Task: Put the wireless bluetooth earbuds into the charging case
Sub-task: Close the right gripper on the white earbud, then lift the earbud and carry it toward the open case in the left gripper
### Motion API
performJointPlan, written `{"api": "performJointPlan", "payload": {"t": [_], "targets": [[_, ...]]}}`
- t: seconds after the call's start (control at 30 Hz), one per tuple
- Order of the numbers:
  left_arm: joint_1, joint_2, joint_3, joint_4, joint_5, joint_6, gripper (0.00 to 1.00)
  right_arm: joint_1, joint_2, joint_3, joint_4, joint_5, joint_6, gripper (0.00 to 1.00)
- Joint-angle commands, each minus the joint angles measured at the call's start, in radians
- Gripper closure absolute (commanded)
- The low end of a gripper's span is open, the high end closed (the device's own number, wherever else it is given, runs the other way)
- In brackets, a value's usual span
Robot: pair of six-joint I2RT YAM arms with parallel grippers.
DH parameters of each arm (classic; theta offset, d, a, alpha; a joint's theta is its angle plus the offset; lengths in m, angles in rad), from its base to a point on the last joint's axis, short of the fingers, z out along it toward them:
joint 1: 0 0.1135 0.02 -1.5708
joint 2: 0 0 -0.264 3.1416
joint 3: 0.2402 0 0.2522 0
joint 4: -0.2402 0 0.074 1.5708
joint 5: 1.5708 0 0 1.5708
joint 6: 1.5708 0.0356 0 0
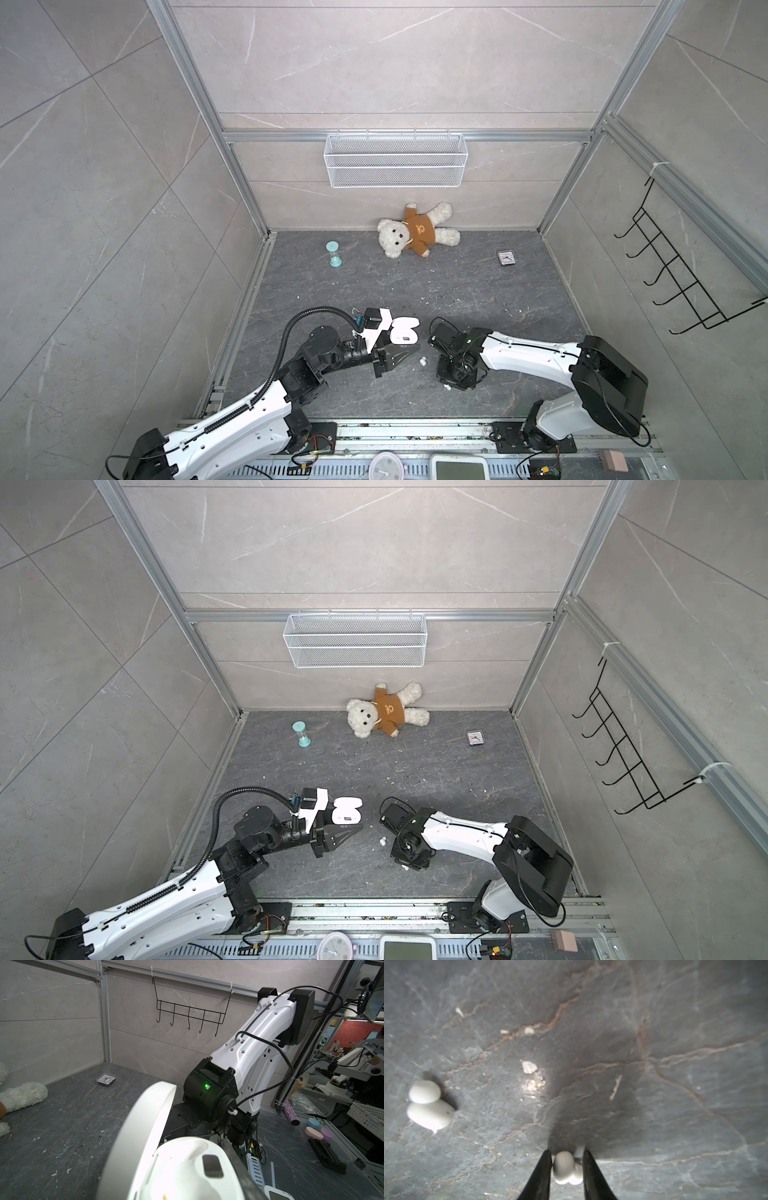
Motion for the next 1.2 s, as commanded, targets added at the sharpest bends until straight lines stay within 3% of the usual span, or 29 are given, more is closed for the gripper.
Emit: {"api": "performJointPlan", "payload": {"t": [0.0,0.83,1.17], "targets": [[-0.002,-0.018,-0.004,0.024,0.008,0.011,0.84,0.004,0.011,0.012,-0.009,0.003,-0.014,0.72],[-0.002,0.001,0.001,0.028,0.006,0.011,0.85,0.003,-0.014,0.001,0.009,0.015,-0.013,0.81],[-0.002,0.031,0.022,0.036,0.000,0.020,0.85,-0.019,-0.088,0.012,-0.016,0.037,-0.029,0.82]]}}
